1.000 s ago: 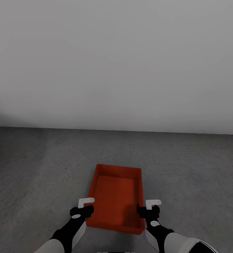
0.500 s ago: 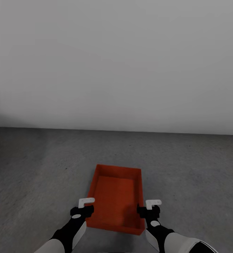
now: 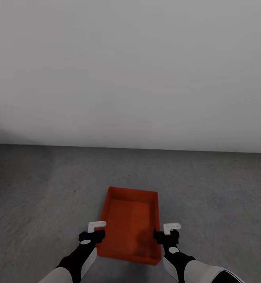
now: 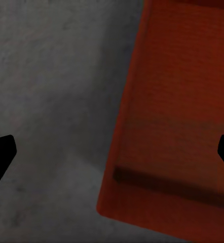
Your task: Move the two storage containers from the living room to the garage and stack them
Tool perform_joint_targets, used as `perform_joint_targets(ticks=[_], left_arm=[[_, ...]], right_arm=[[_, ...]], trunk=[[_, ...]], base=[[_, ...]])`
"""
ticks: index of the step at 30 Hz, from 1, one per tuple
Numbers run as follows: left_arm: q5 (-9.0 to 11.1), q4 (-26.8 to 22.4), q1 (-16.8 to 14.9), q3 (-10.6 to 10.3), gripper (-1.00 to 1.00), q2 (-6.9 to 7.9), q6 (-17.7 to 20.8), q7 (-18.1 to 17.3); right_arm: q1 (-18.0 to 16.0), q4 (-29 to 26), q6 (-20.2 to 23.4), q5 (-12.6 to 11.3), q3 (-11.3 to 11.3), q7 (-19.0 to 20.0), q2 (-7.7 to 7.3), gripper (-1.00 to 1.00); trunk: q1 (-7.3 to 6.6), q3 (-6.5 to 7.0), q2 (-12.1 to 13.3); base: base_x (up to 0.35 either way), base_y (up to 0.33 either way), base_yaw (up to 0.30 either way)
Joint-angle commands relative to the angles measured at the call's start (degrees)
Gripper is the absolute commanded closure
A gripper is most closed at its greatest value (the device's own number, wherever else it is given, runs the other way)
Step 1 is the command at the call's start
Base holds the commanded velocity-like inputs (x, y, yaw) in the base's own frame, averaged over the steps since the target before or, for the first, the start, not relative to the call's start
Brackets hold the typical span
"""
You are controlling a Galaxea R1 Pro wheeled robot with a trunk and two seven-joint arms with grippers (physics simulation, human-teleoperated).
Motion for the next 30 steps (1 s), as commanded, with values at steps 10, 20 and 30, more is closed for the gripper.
perform_joint_targets(ticks=[10,20,30], left_arm=[[0.69,0.00,-0.01,-0.40,-1.00,0.13,0.20,0.42],[0.69,0.00,-0.01,-0.40,-1.00,0.14,0.23,0.42],[0.69,0.00,-0.01,-0.40,-1.00,0.13,0.25,0.42]], right_arm=[[-0.04,0.04,-0.18,-0.43,0.48,-0.21,0.03,-1.00],[-0.04,0.04,-0.18,-0.44,0.48,-0.17,0.04,-1.00],[-0.04,0.04,-0.13,-0.50,0.48,-0.18,0.02,-1.00]], trunk=[[-2.21,1.76,4.01],[-4.41,3.55,8.02],[-6.60,5.35,12.03]], base=[[0.000,0.000,0.000],[0.000,0.000,0.000],[0.000,0.000,0.000]])
